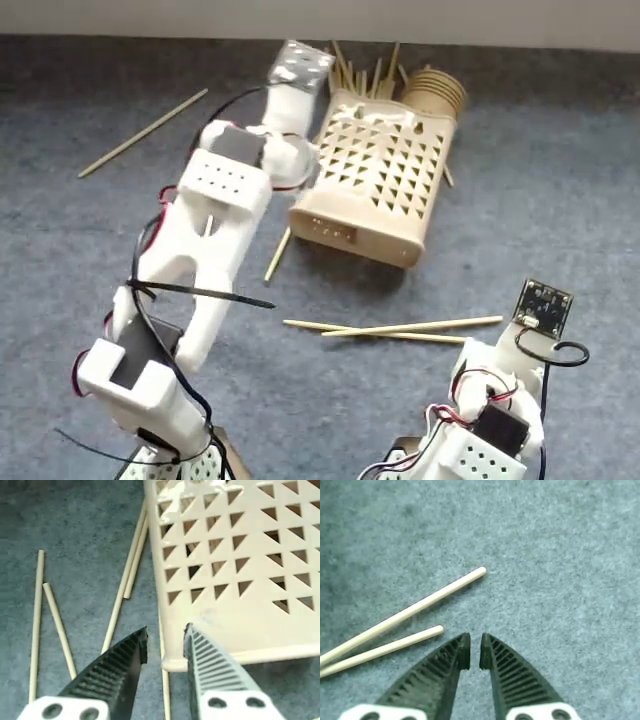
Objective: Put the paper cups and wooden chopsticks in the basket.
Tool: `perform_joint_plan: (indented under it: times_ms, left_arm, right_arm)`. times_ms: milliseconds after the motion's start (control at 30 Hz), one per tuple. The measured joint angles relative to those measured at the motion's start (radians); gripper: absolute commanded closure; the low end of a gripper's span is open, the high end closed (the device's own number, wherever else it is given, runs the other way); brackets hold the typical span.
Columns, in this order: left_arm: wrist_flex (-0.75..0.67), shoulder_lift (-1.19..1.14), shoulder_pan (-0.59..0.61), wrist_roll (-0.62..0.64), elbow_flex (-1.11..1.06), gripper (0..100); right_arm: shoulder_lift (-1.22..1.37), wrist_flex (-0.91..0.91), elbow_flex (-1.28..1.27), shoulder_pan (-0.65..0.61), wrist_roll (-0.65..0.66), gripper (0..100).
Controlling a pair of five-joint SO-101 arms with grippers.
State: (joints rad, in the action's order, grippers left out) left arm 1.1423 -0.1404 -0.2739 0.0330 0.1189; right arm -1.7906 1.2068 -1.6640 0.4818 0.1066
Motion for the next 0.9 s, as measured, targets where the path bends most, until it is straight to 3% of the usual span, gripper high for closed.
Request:
perform_joint_plan:
  times_ms: [267, 433, 900]
  left_arm:
    - [0.0, -0.003, -0.101, 0.0, -0.008, 88]
    - [-0.005, -0.003, -0.103, 0.0, -0.012, 88]
    - [-0.322, 0.009, -0.12, 0.0, -0.319, 88]
  right_arm:
    - [0.0, 0.0, 0.0, 0.0, 0.0, 94.3]
    - [0.0, 0.0, 0.0, 0.0, 0.0, 94.3]
    - [0.0, 0.0, 0.0, 0.0, 0.0, 94.3]
